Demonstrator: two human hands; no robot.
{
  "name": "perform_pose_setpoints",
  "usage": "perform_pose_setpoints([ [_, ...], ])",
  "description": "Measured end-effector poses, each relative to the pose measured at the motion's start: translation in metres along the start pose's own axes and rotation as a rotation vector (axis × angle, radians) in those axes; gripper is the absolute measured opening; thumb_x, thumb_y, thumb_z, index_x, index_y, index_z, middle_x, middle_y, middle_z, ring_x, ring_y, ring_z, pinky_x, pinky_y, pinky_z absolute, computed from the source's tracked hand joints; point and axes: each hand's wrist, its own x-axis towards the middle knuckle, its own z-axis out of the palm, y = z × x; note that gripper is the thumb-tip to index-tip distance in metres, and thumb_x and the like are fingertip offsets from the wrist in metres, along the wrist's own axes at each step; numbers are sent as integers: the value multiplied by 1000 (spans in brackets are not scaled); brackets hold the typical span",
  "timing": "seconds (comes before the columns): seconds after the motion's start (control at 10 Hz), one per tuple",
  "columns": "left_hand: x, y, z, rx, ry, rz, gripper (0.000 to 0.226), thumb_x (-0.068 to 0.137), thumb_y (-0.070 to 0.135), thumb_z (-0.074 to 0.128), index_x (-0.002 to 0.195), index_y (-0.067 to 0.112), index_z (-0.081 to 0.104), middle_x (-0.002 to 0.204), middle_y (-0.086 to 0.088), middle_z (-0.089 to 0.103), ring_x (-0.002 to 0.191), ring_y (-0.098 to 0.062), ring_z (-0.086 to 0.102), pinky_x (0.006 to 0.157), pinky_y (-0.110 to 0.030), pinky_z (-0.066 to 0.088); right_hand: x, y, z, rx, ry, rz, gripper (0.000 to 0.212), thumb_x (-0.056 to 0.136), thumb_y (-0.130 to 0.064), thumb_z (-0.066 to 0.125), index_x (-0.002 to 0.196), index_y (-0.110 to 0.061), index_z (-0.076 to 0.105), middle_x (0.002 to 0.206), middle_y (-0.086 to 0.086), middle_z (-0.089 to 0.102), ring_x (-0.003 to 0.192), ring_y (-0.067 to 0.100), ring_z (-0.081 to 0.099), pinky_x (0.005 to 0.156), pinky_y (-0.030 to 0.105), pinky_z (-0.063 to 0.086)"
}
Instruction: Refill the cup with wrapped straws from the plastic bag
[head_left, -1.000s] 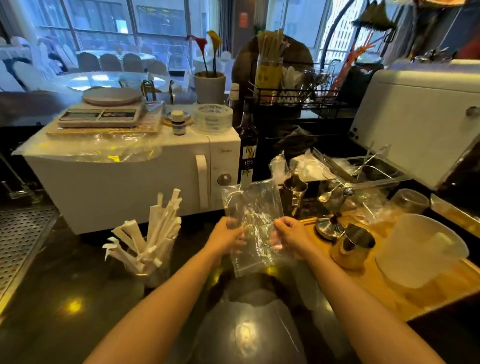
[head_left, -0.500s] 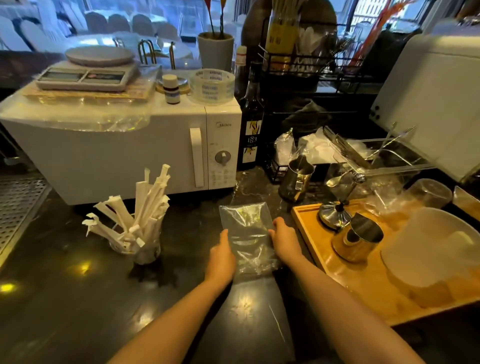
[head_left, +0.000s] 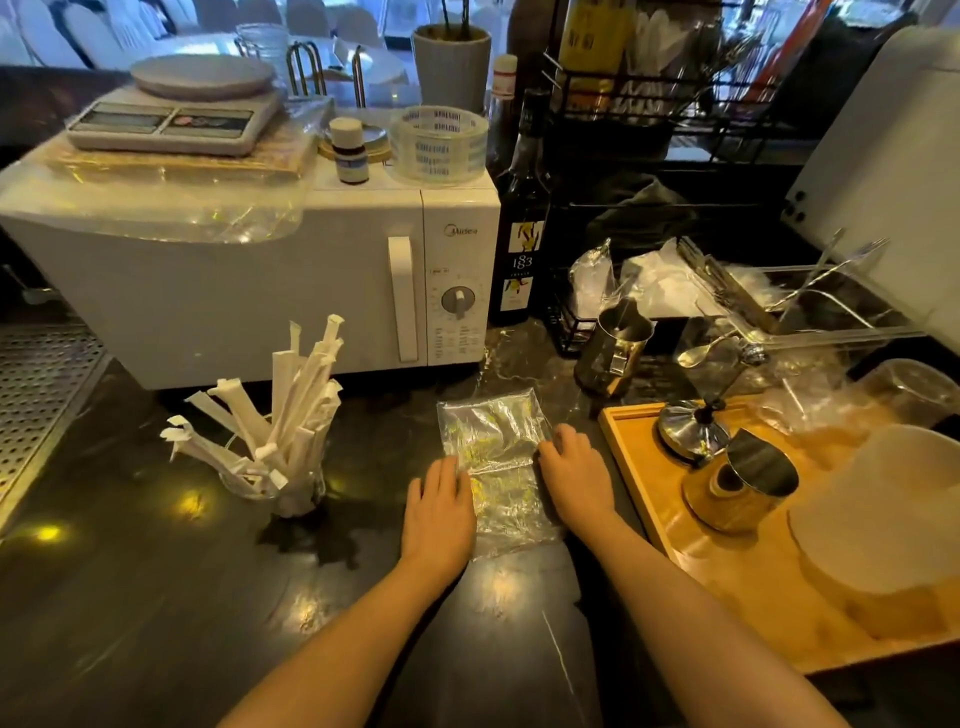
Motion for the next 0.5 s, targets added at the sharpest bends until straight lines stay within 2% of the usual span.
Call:
perform_pose_setpoints([
  [0.1,1,-3,1,37,-135,51,56,94,9,32,144,0,8,157,-15,0,146,-27,-3,118,-44,5,-2,1,1,-38,24,-65,39,39,-16,89,70,-14,66,79,5,70,62,22,64,43,25,43],
  [0.2,3,-4,-2,30,-166,76,58,95,9,32,145,1,4,157,-15,4,146,-27,1,119,-42,7,-6,2,0,-50,3,-79,31,51,-22,86,76,-20,67,78,-3,70,68,18,65,50,25,47],
  [0.3,6,-6,-11,-29,-165,75,56,89,5,39,142,2,19,151,-14,24,141,-28,18,114,-38,20,-6,5,-3,38,19,-84,20,81,-28,59,97,-17,65,100,1,69,93,23,62,71,32,48],
  [0.4,13,-8,-21,-78,-105,90,47,87,8,41,132,5,33,138,-12,40,130,-27,32,105,-36,30,0,3,-17,138,-6,-88,52,90,-41,19,123,-14,50,131,6,52,121,26,46,93,36,38],
  [0.5,20,-7,-35,-152,-21,127,48,89,12,42,135,8,30,142,-10,37,132,-26,30,105,-36,31,8,-6,-32,219,76,-69,57,91,-42,23,134,-11,44,144,13,42,131,31,41,101,42,37],
])
